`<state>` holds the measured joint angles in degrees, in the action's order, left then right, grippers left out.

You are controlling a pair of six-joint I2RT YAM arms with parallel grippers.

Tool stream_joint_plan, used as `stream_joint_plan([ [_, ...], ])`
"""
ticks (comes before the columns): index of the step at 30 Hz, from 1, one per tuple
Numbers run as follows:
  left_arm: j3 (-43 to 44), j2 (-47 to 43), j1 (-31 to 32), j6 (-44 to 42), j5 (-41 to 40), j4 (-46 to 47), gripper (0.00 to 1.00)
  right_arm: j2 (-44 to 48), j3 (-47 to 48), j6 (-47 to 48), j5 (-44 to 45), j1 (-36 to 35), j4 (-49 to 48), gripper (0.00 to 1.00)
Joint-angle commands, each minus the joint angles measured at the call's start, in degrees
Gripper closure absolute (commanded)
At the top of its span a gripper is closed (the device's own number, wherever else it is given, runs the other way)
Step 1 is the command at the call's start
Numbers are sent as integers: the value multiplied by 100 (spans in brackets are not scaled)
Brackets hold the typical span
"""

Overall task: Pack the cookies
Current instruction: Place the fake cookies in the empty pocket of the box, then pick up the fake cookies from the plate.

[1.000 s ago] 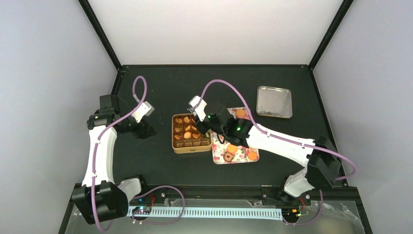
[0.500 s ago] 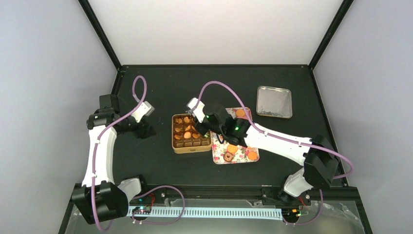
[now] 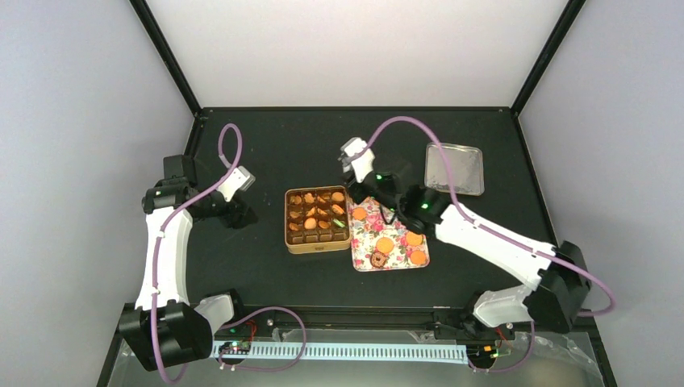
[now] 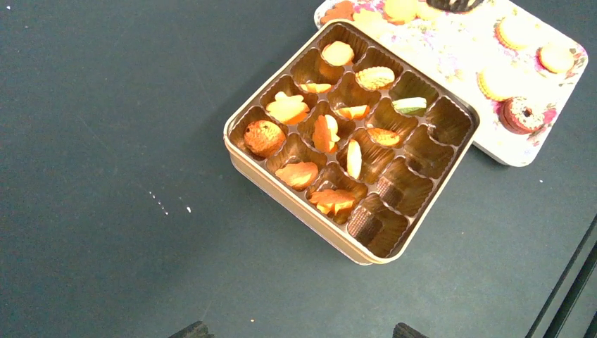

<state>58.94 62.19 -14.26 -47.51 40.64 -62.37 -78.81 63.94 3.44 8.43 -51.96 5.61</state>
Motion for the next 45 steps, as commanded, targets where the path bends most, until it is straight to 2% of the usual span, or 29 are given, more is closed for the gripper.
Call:
stream_joint_plan([
  [1, 267, -115, -51, -101, 194, -174, 31, 511, -466, -369, -21, 500, -345, 70],
  [6, 259, -129, -55, -62, 245, -176, 31, 607, -886, -687, -313, 843, -648, 65],
  [15, 215, -137, -51, -86, 267, -249, 31, -34, -935, -959, -225, 904, -1229, 61],
  [23, 284, -126, -56, -91, 253, -279, 31, -488, -1038, -1033, -199, 914, -1577, 61],
  [39, 285, -121, -62, -101, 216, -275, 31, -721, -1514, -1052, -20, 922, -1881, 61],
  [45, 289, -133, -54, -100, 214, -286, 31, -720, -1591, -1120, -40, 996, -1983, 66],
])
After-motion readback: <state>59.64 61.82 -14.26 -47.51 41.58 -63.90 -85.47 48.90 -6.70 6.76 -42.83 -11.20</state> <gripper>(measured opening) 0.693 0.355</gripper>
